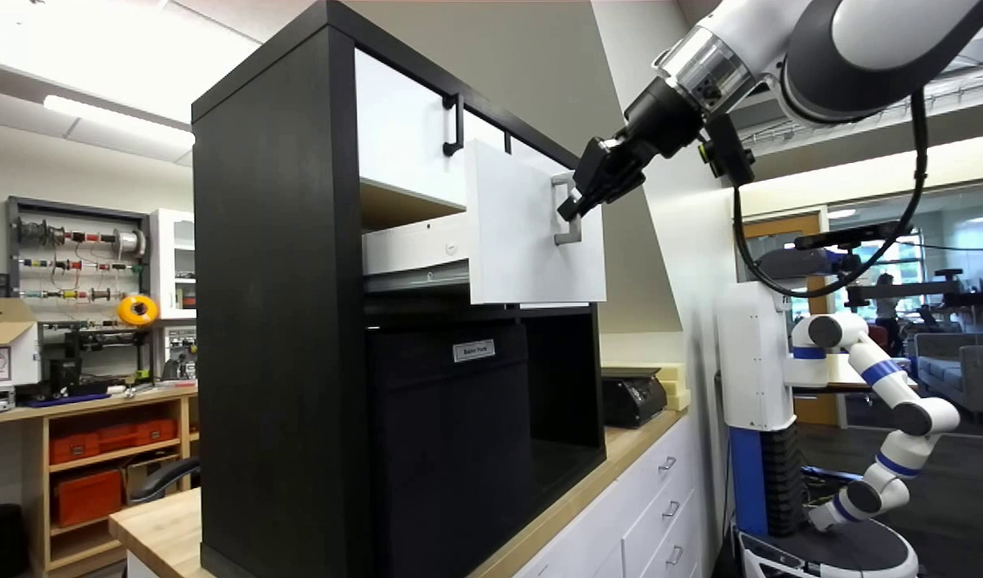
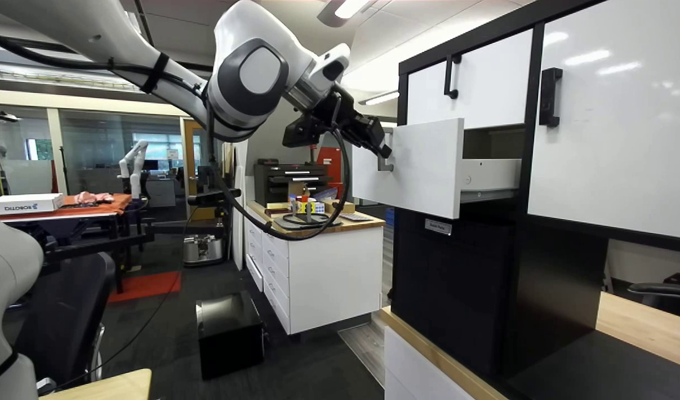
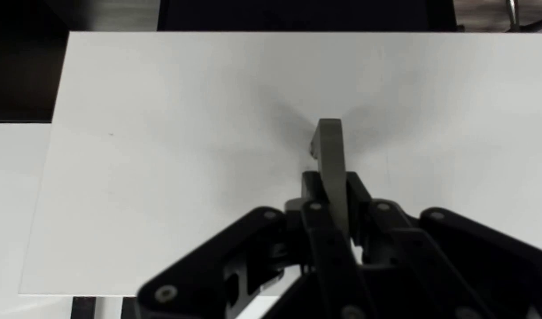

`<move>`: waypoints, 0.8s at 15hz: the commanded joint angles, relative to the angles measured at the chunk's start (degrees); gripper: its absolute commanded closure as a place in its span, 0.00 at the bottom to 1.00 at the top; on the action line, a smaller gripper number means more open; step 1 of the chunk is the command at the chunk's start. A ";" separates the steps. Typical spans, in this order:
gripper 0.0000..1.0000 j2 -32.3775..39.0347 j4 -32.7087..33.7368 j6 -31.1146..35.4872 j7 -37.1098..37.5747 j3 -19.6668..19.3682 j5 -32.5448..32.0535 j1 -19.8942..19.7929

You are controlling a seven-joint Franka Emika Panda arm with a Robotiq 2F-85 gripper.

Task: Open the bottom drawer

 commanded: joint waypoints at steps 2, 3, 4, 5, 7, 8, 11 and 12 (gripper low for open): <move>0.60 -4.99 -9.12 -1.82 -0.36 1.72 4.97 -2.10; 0.58 -5.71 -9.60 -2.99 -0.14 2.79 5.13 -3.53; 0.53 -5.86 -10.81 -4.91 -0.01 3.31 5.51 -4.10; 0.46 -5.76 -11.85 -5.94 -0.10 3.63 5.84 -4.41; 0.34 -5.67 -13.24 -8.15 0.01 4.15 6.15 -5.27; 0.27 -5.90 -13.51 -9.76 0.16 4.53 5.98 -5.84; 0.08 -6.74 -12.77 -16.38 -0.20 4.77 5.49 -6.01; 0.01 -7.11 -12.05 -19.60 -0.90 4.36 5.79 -5.36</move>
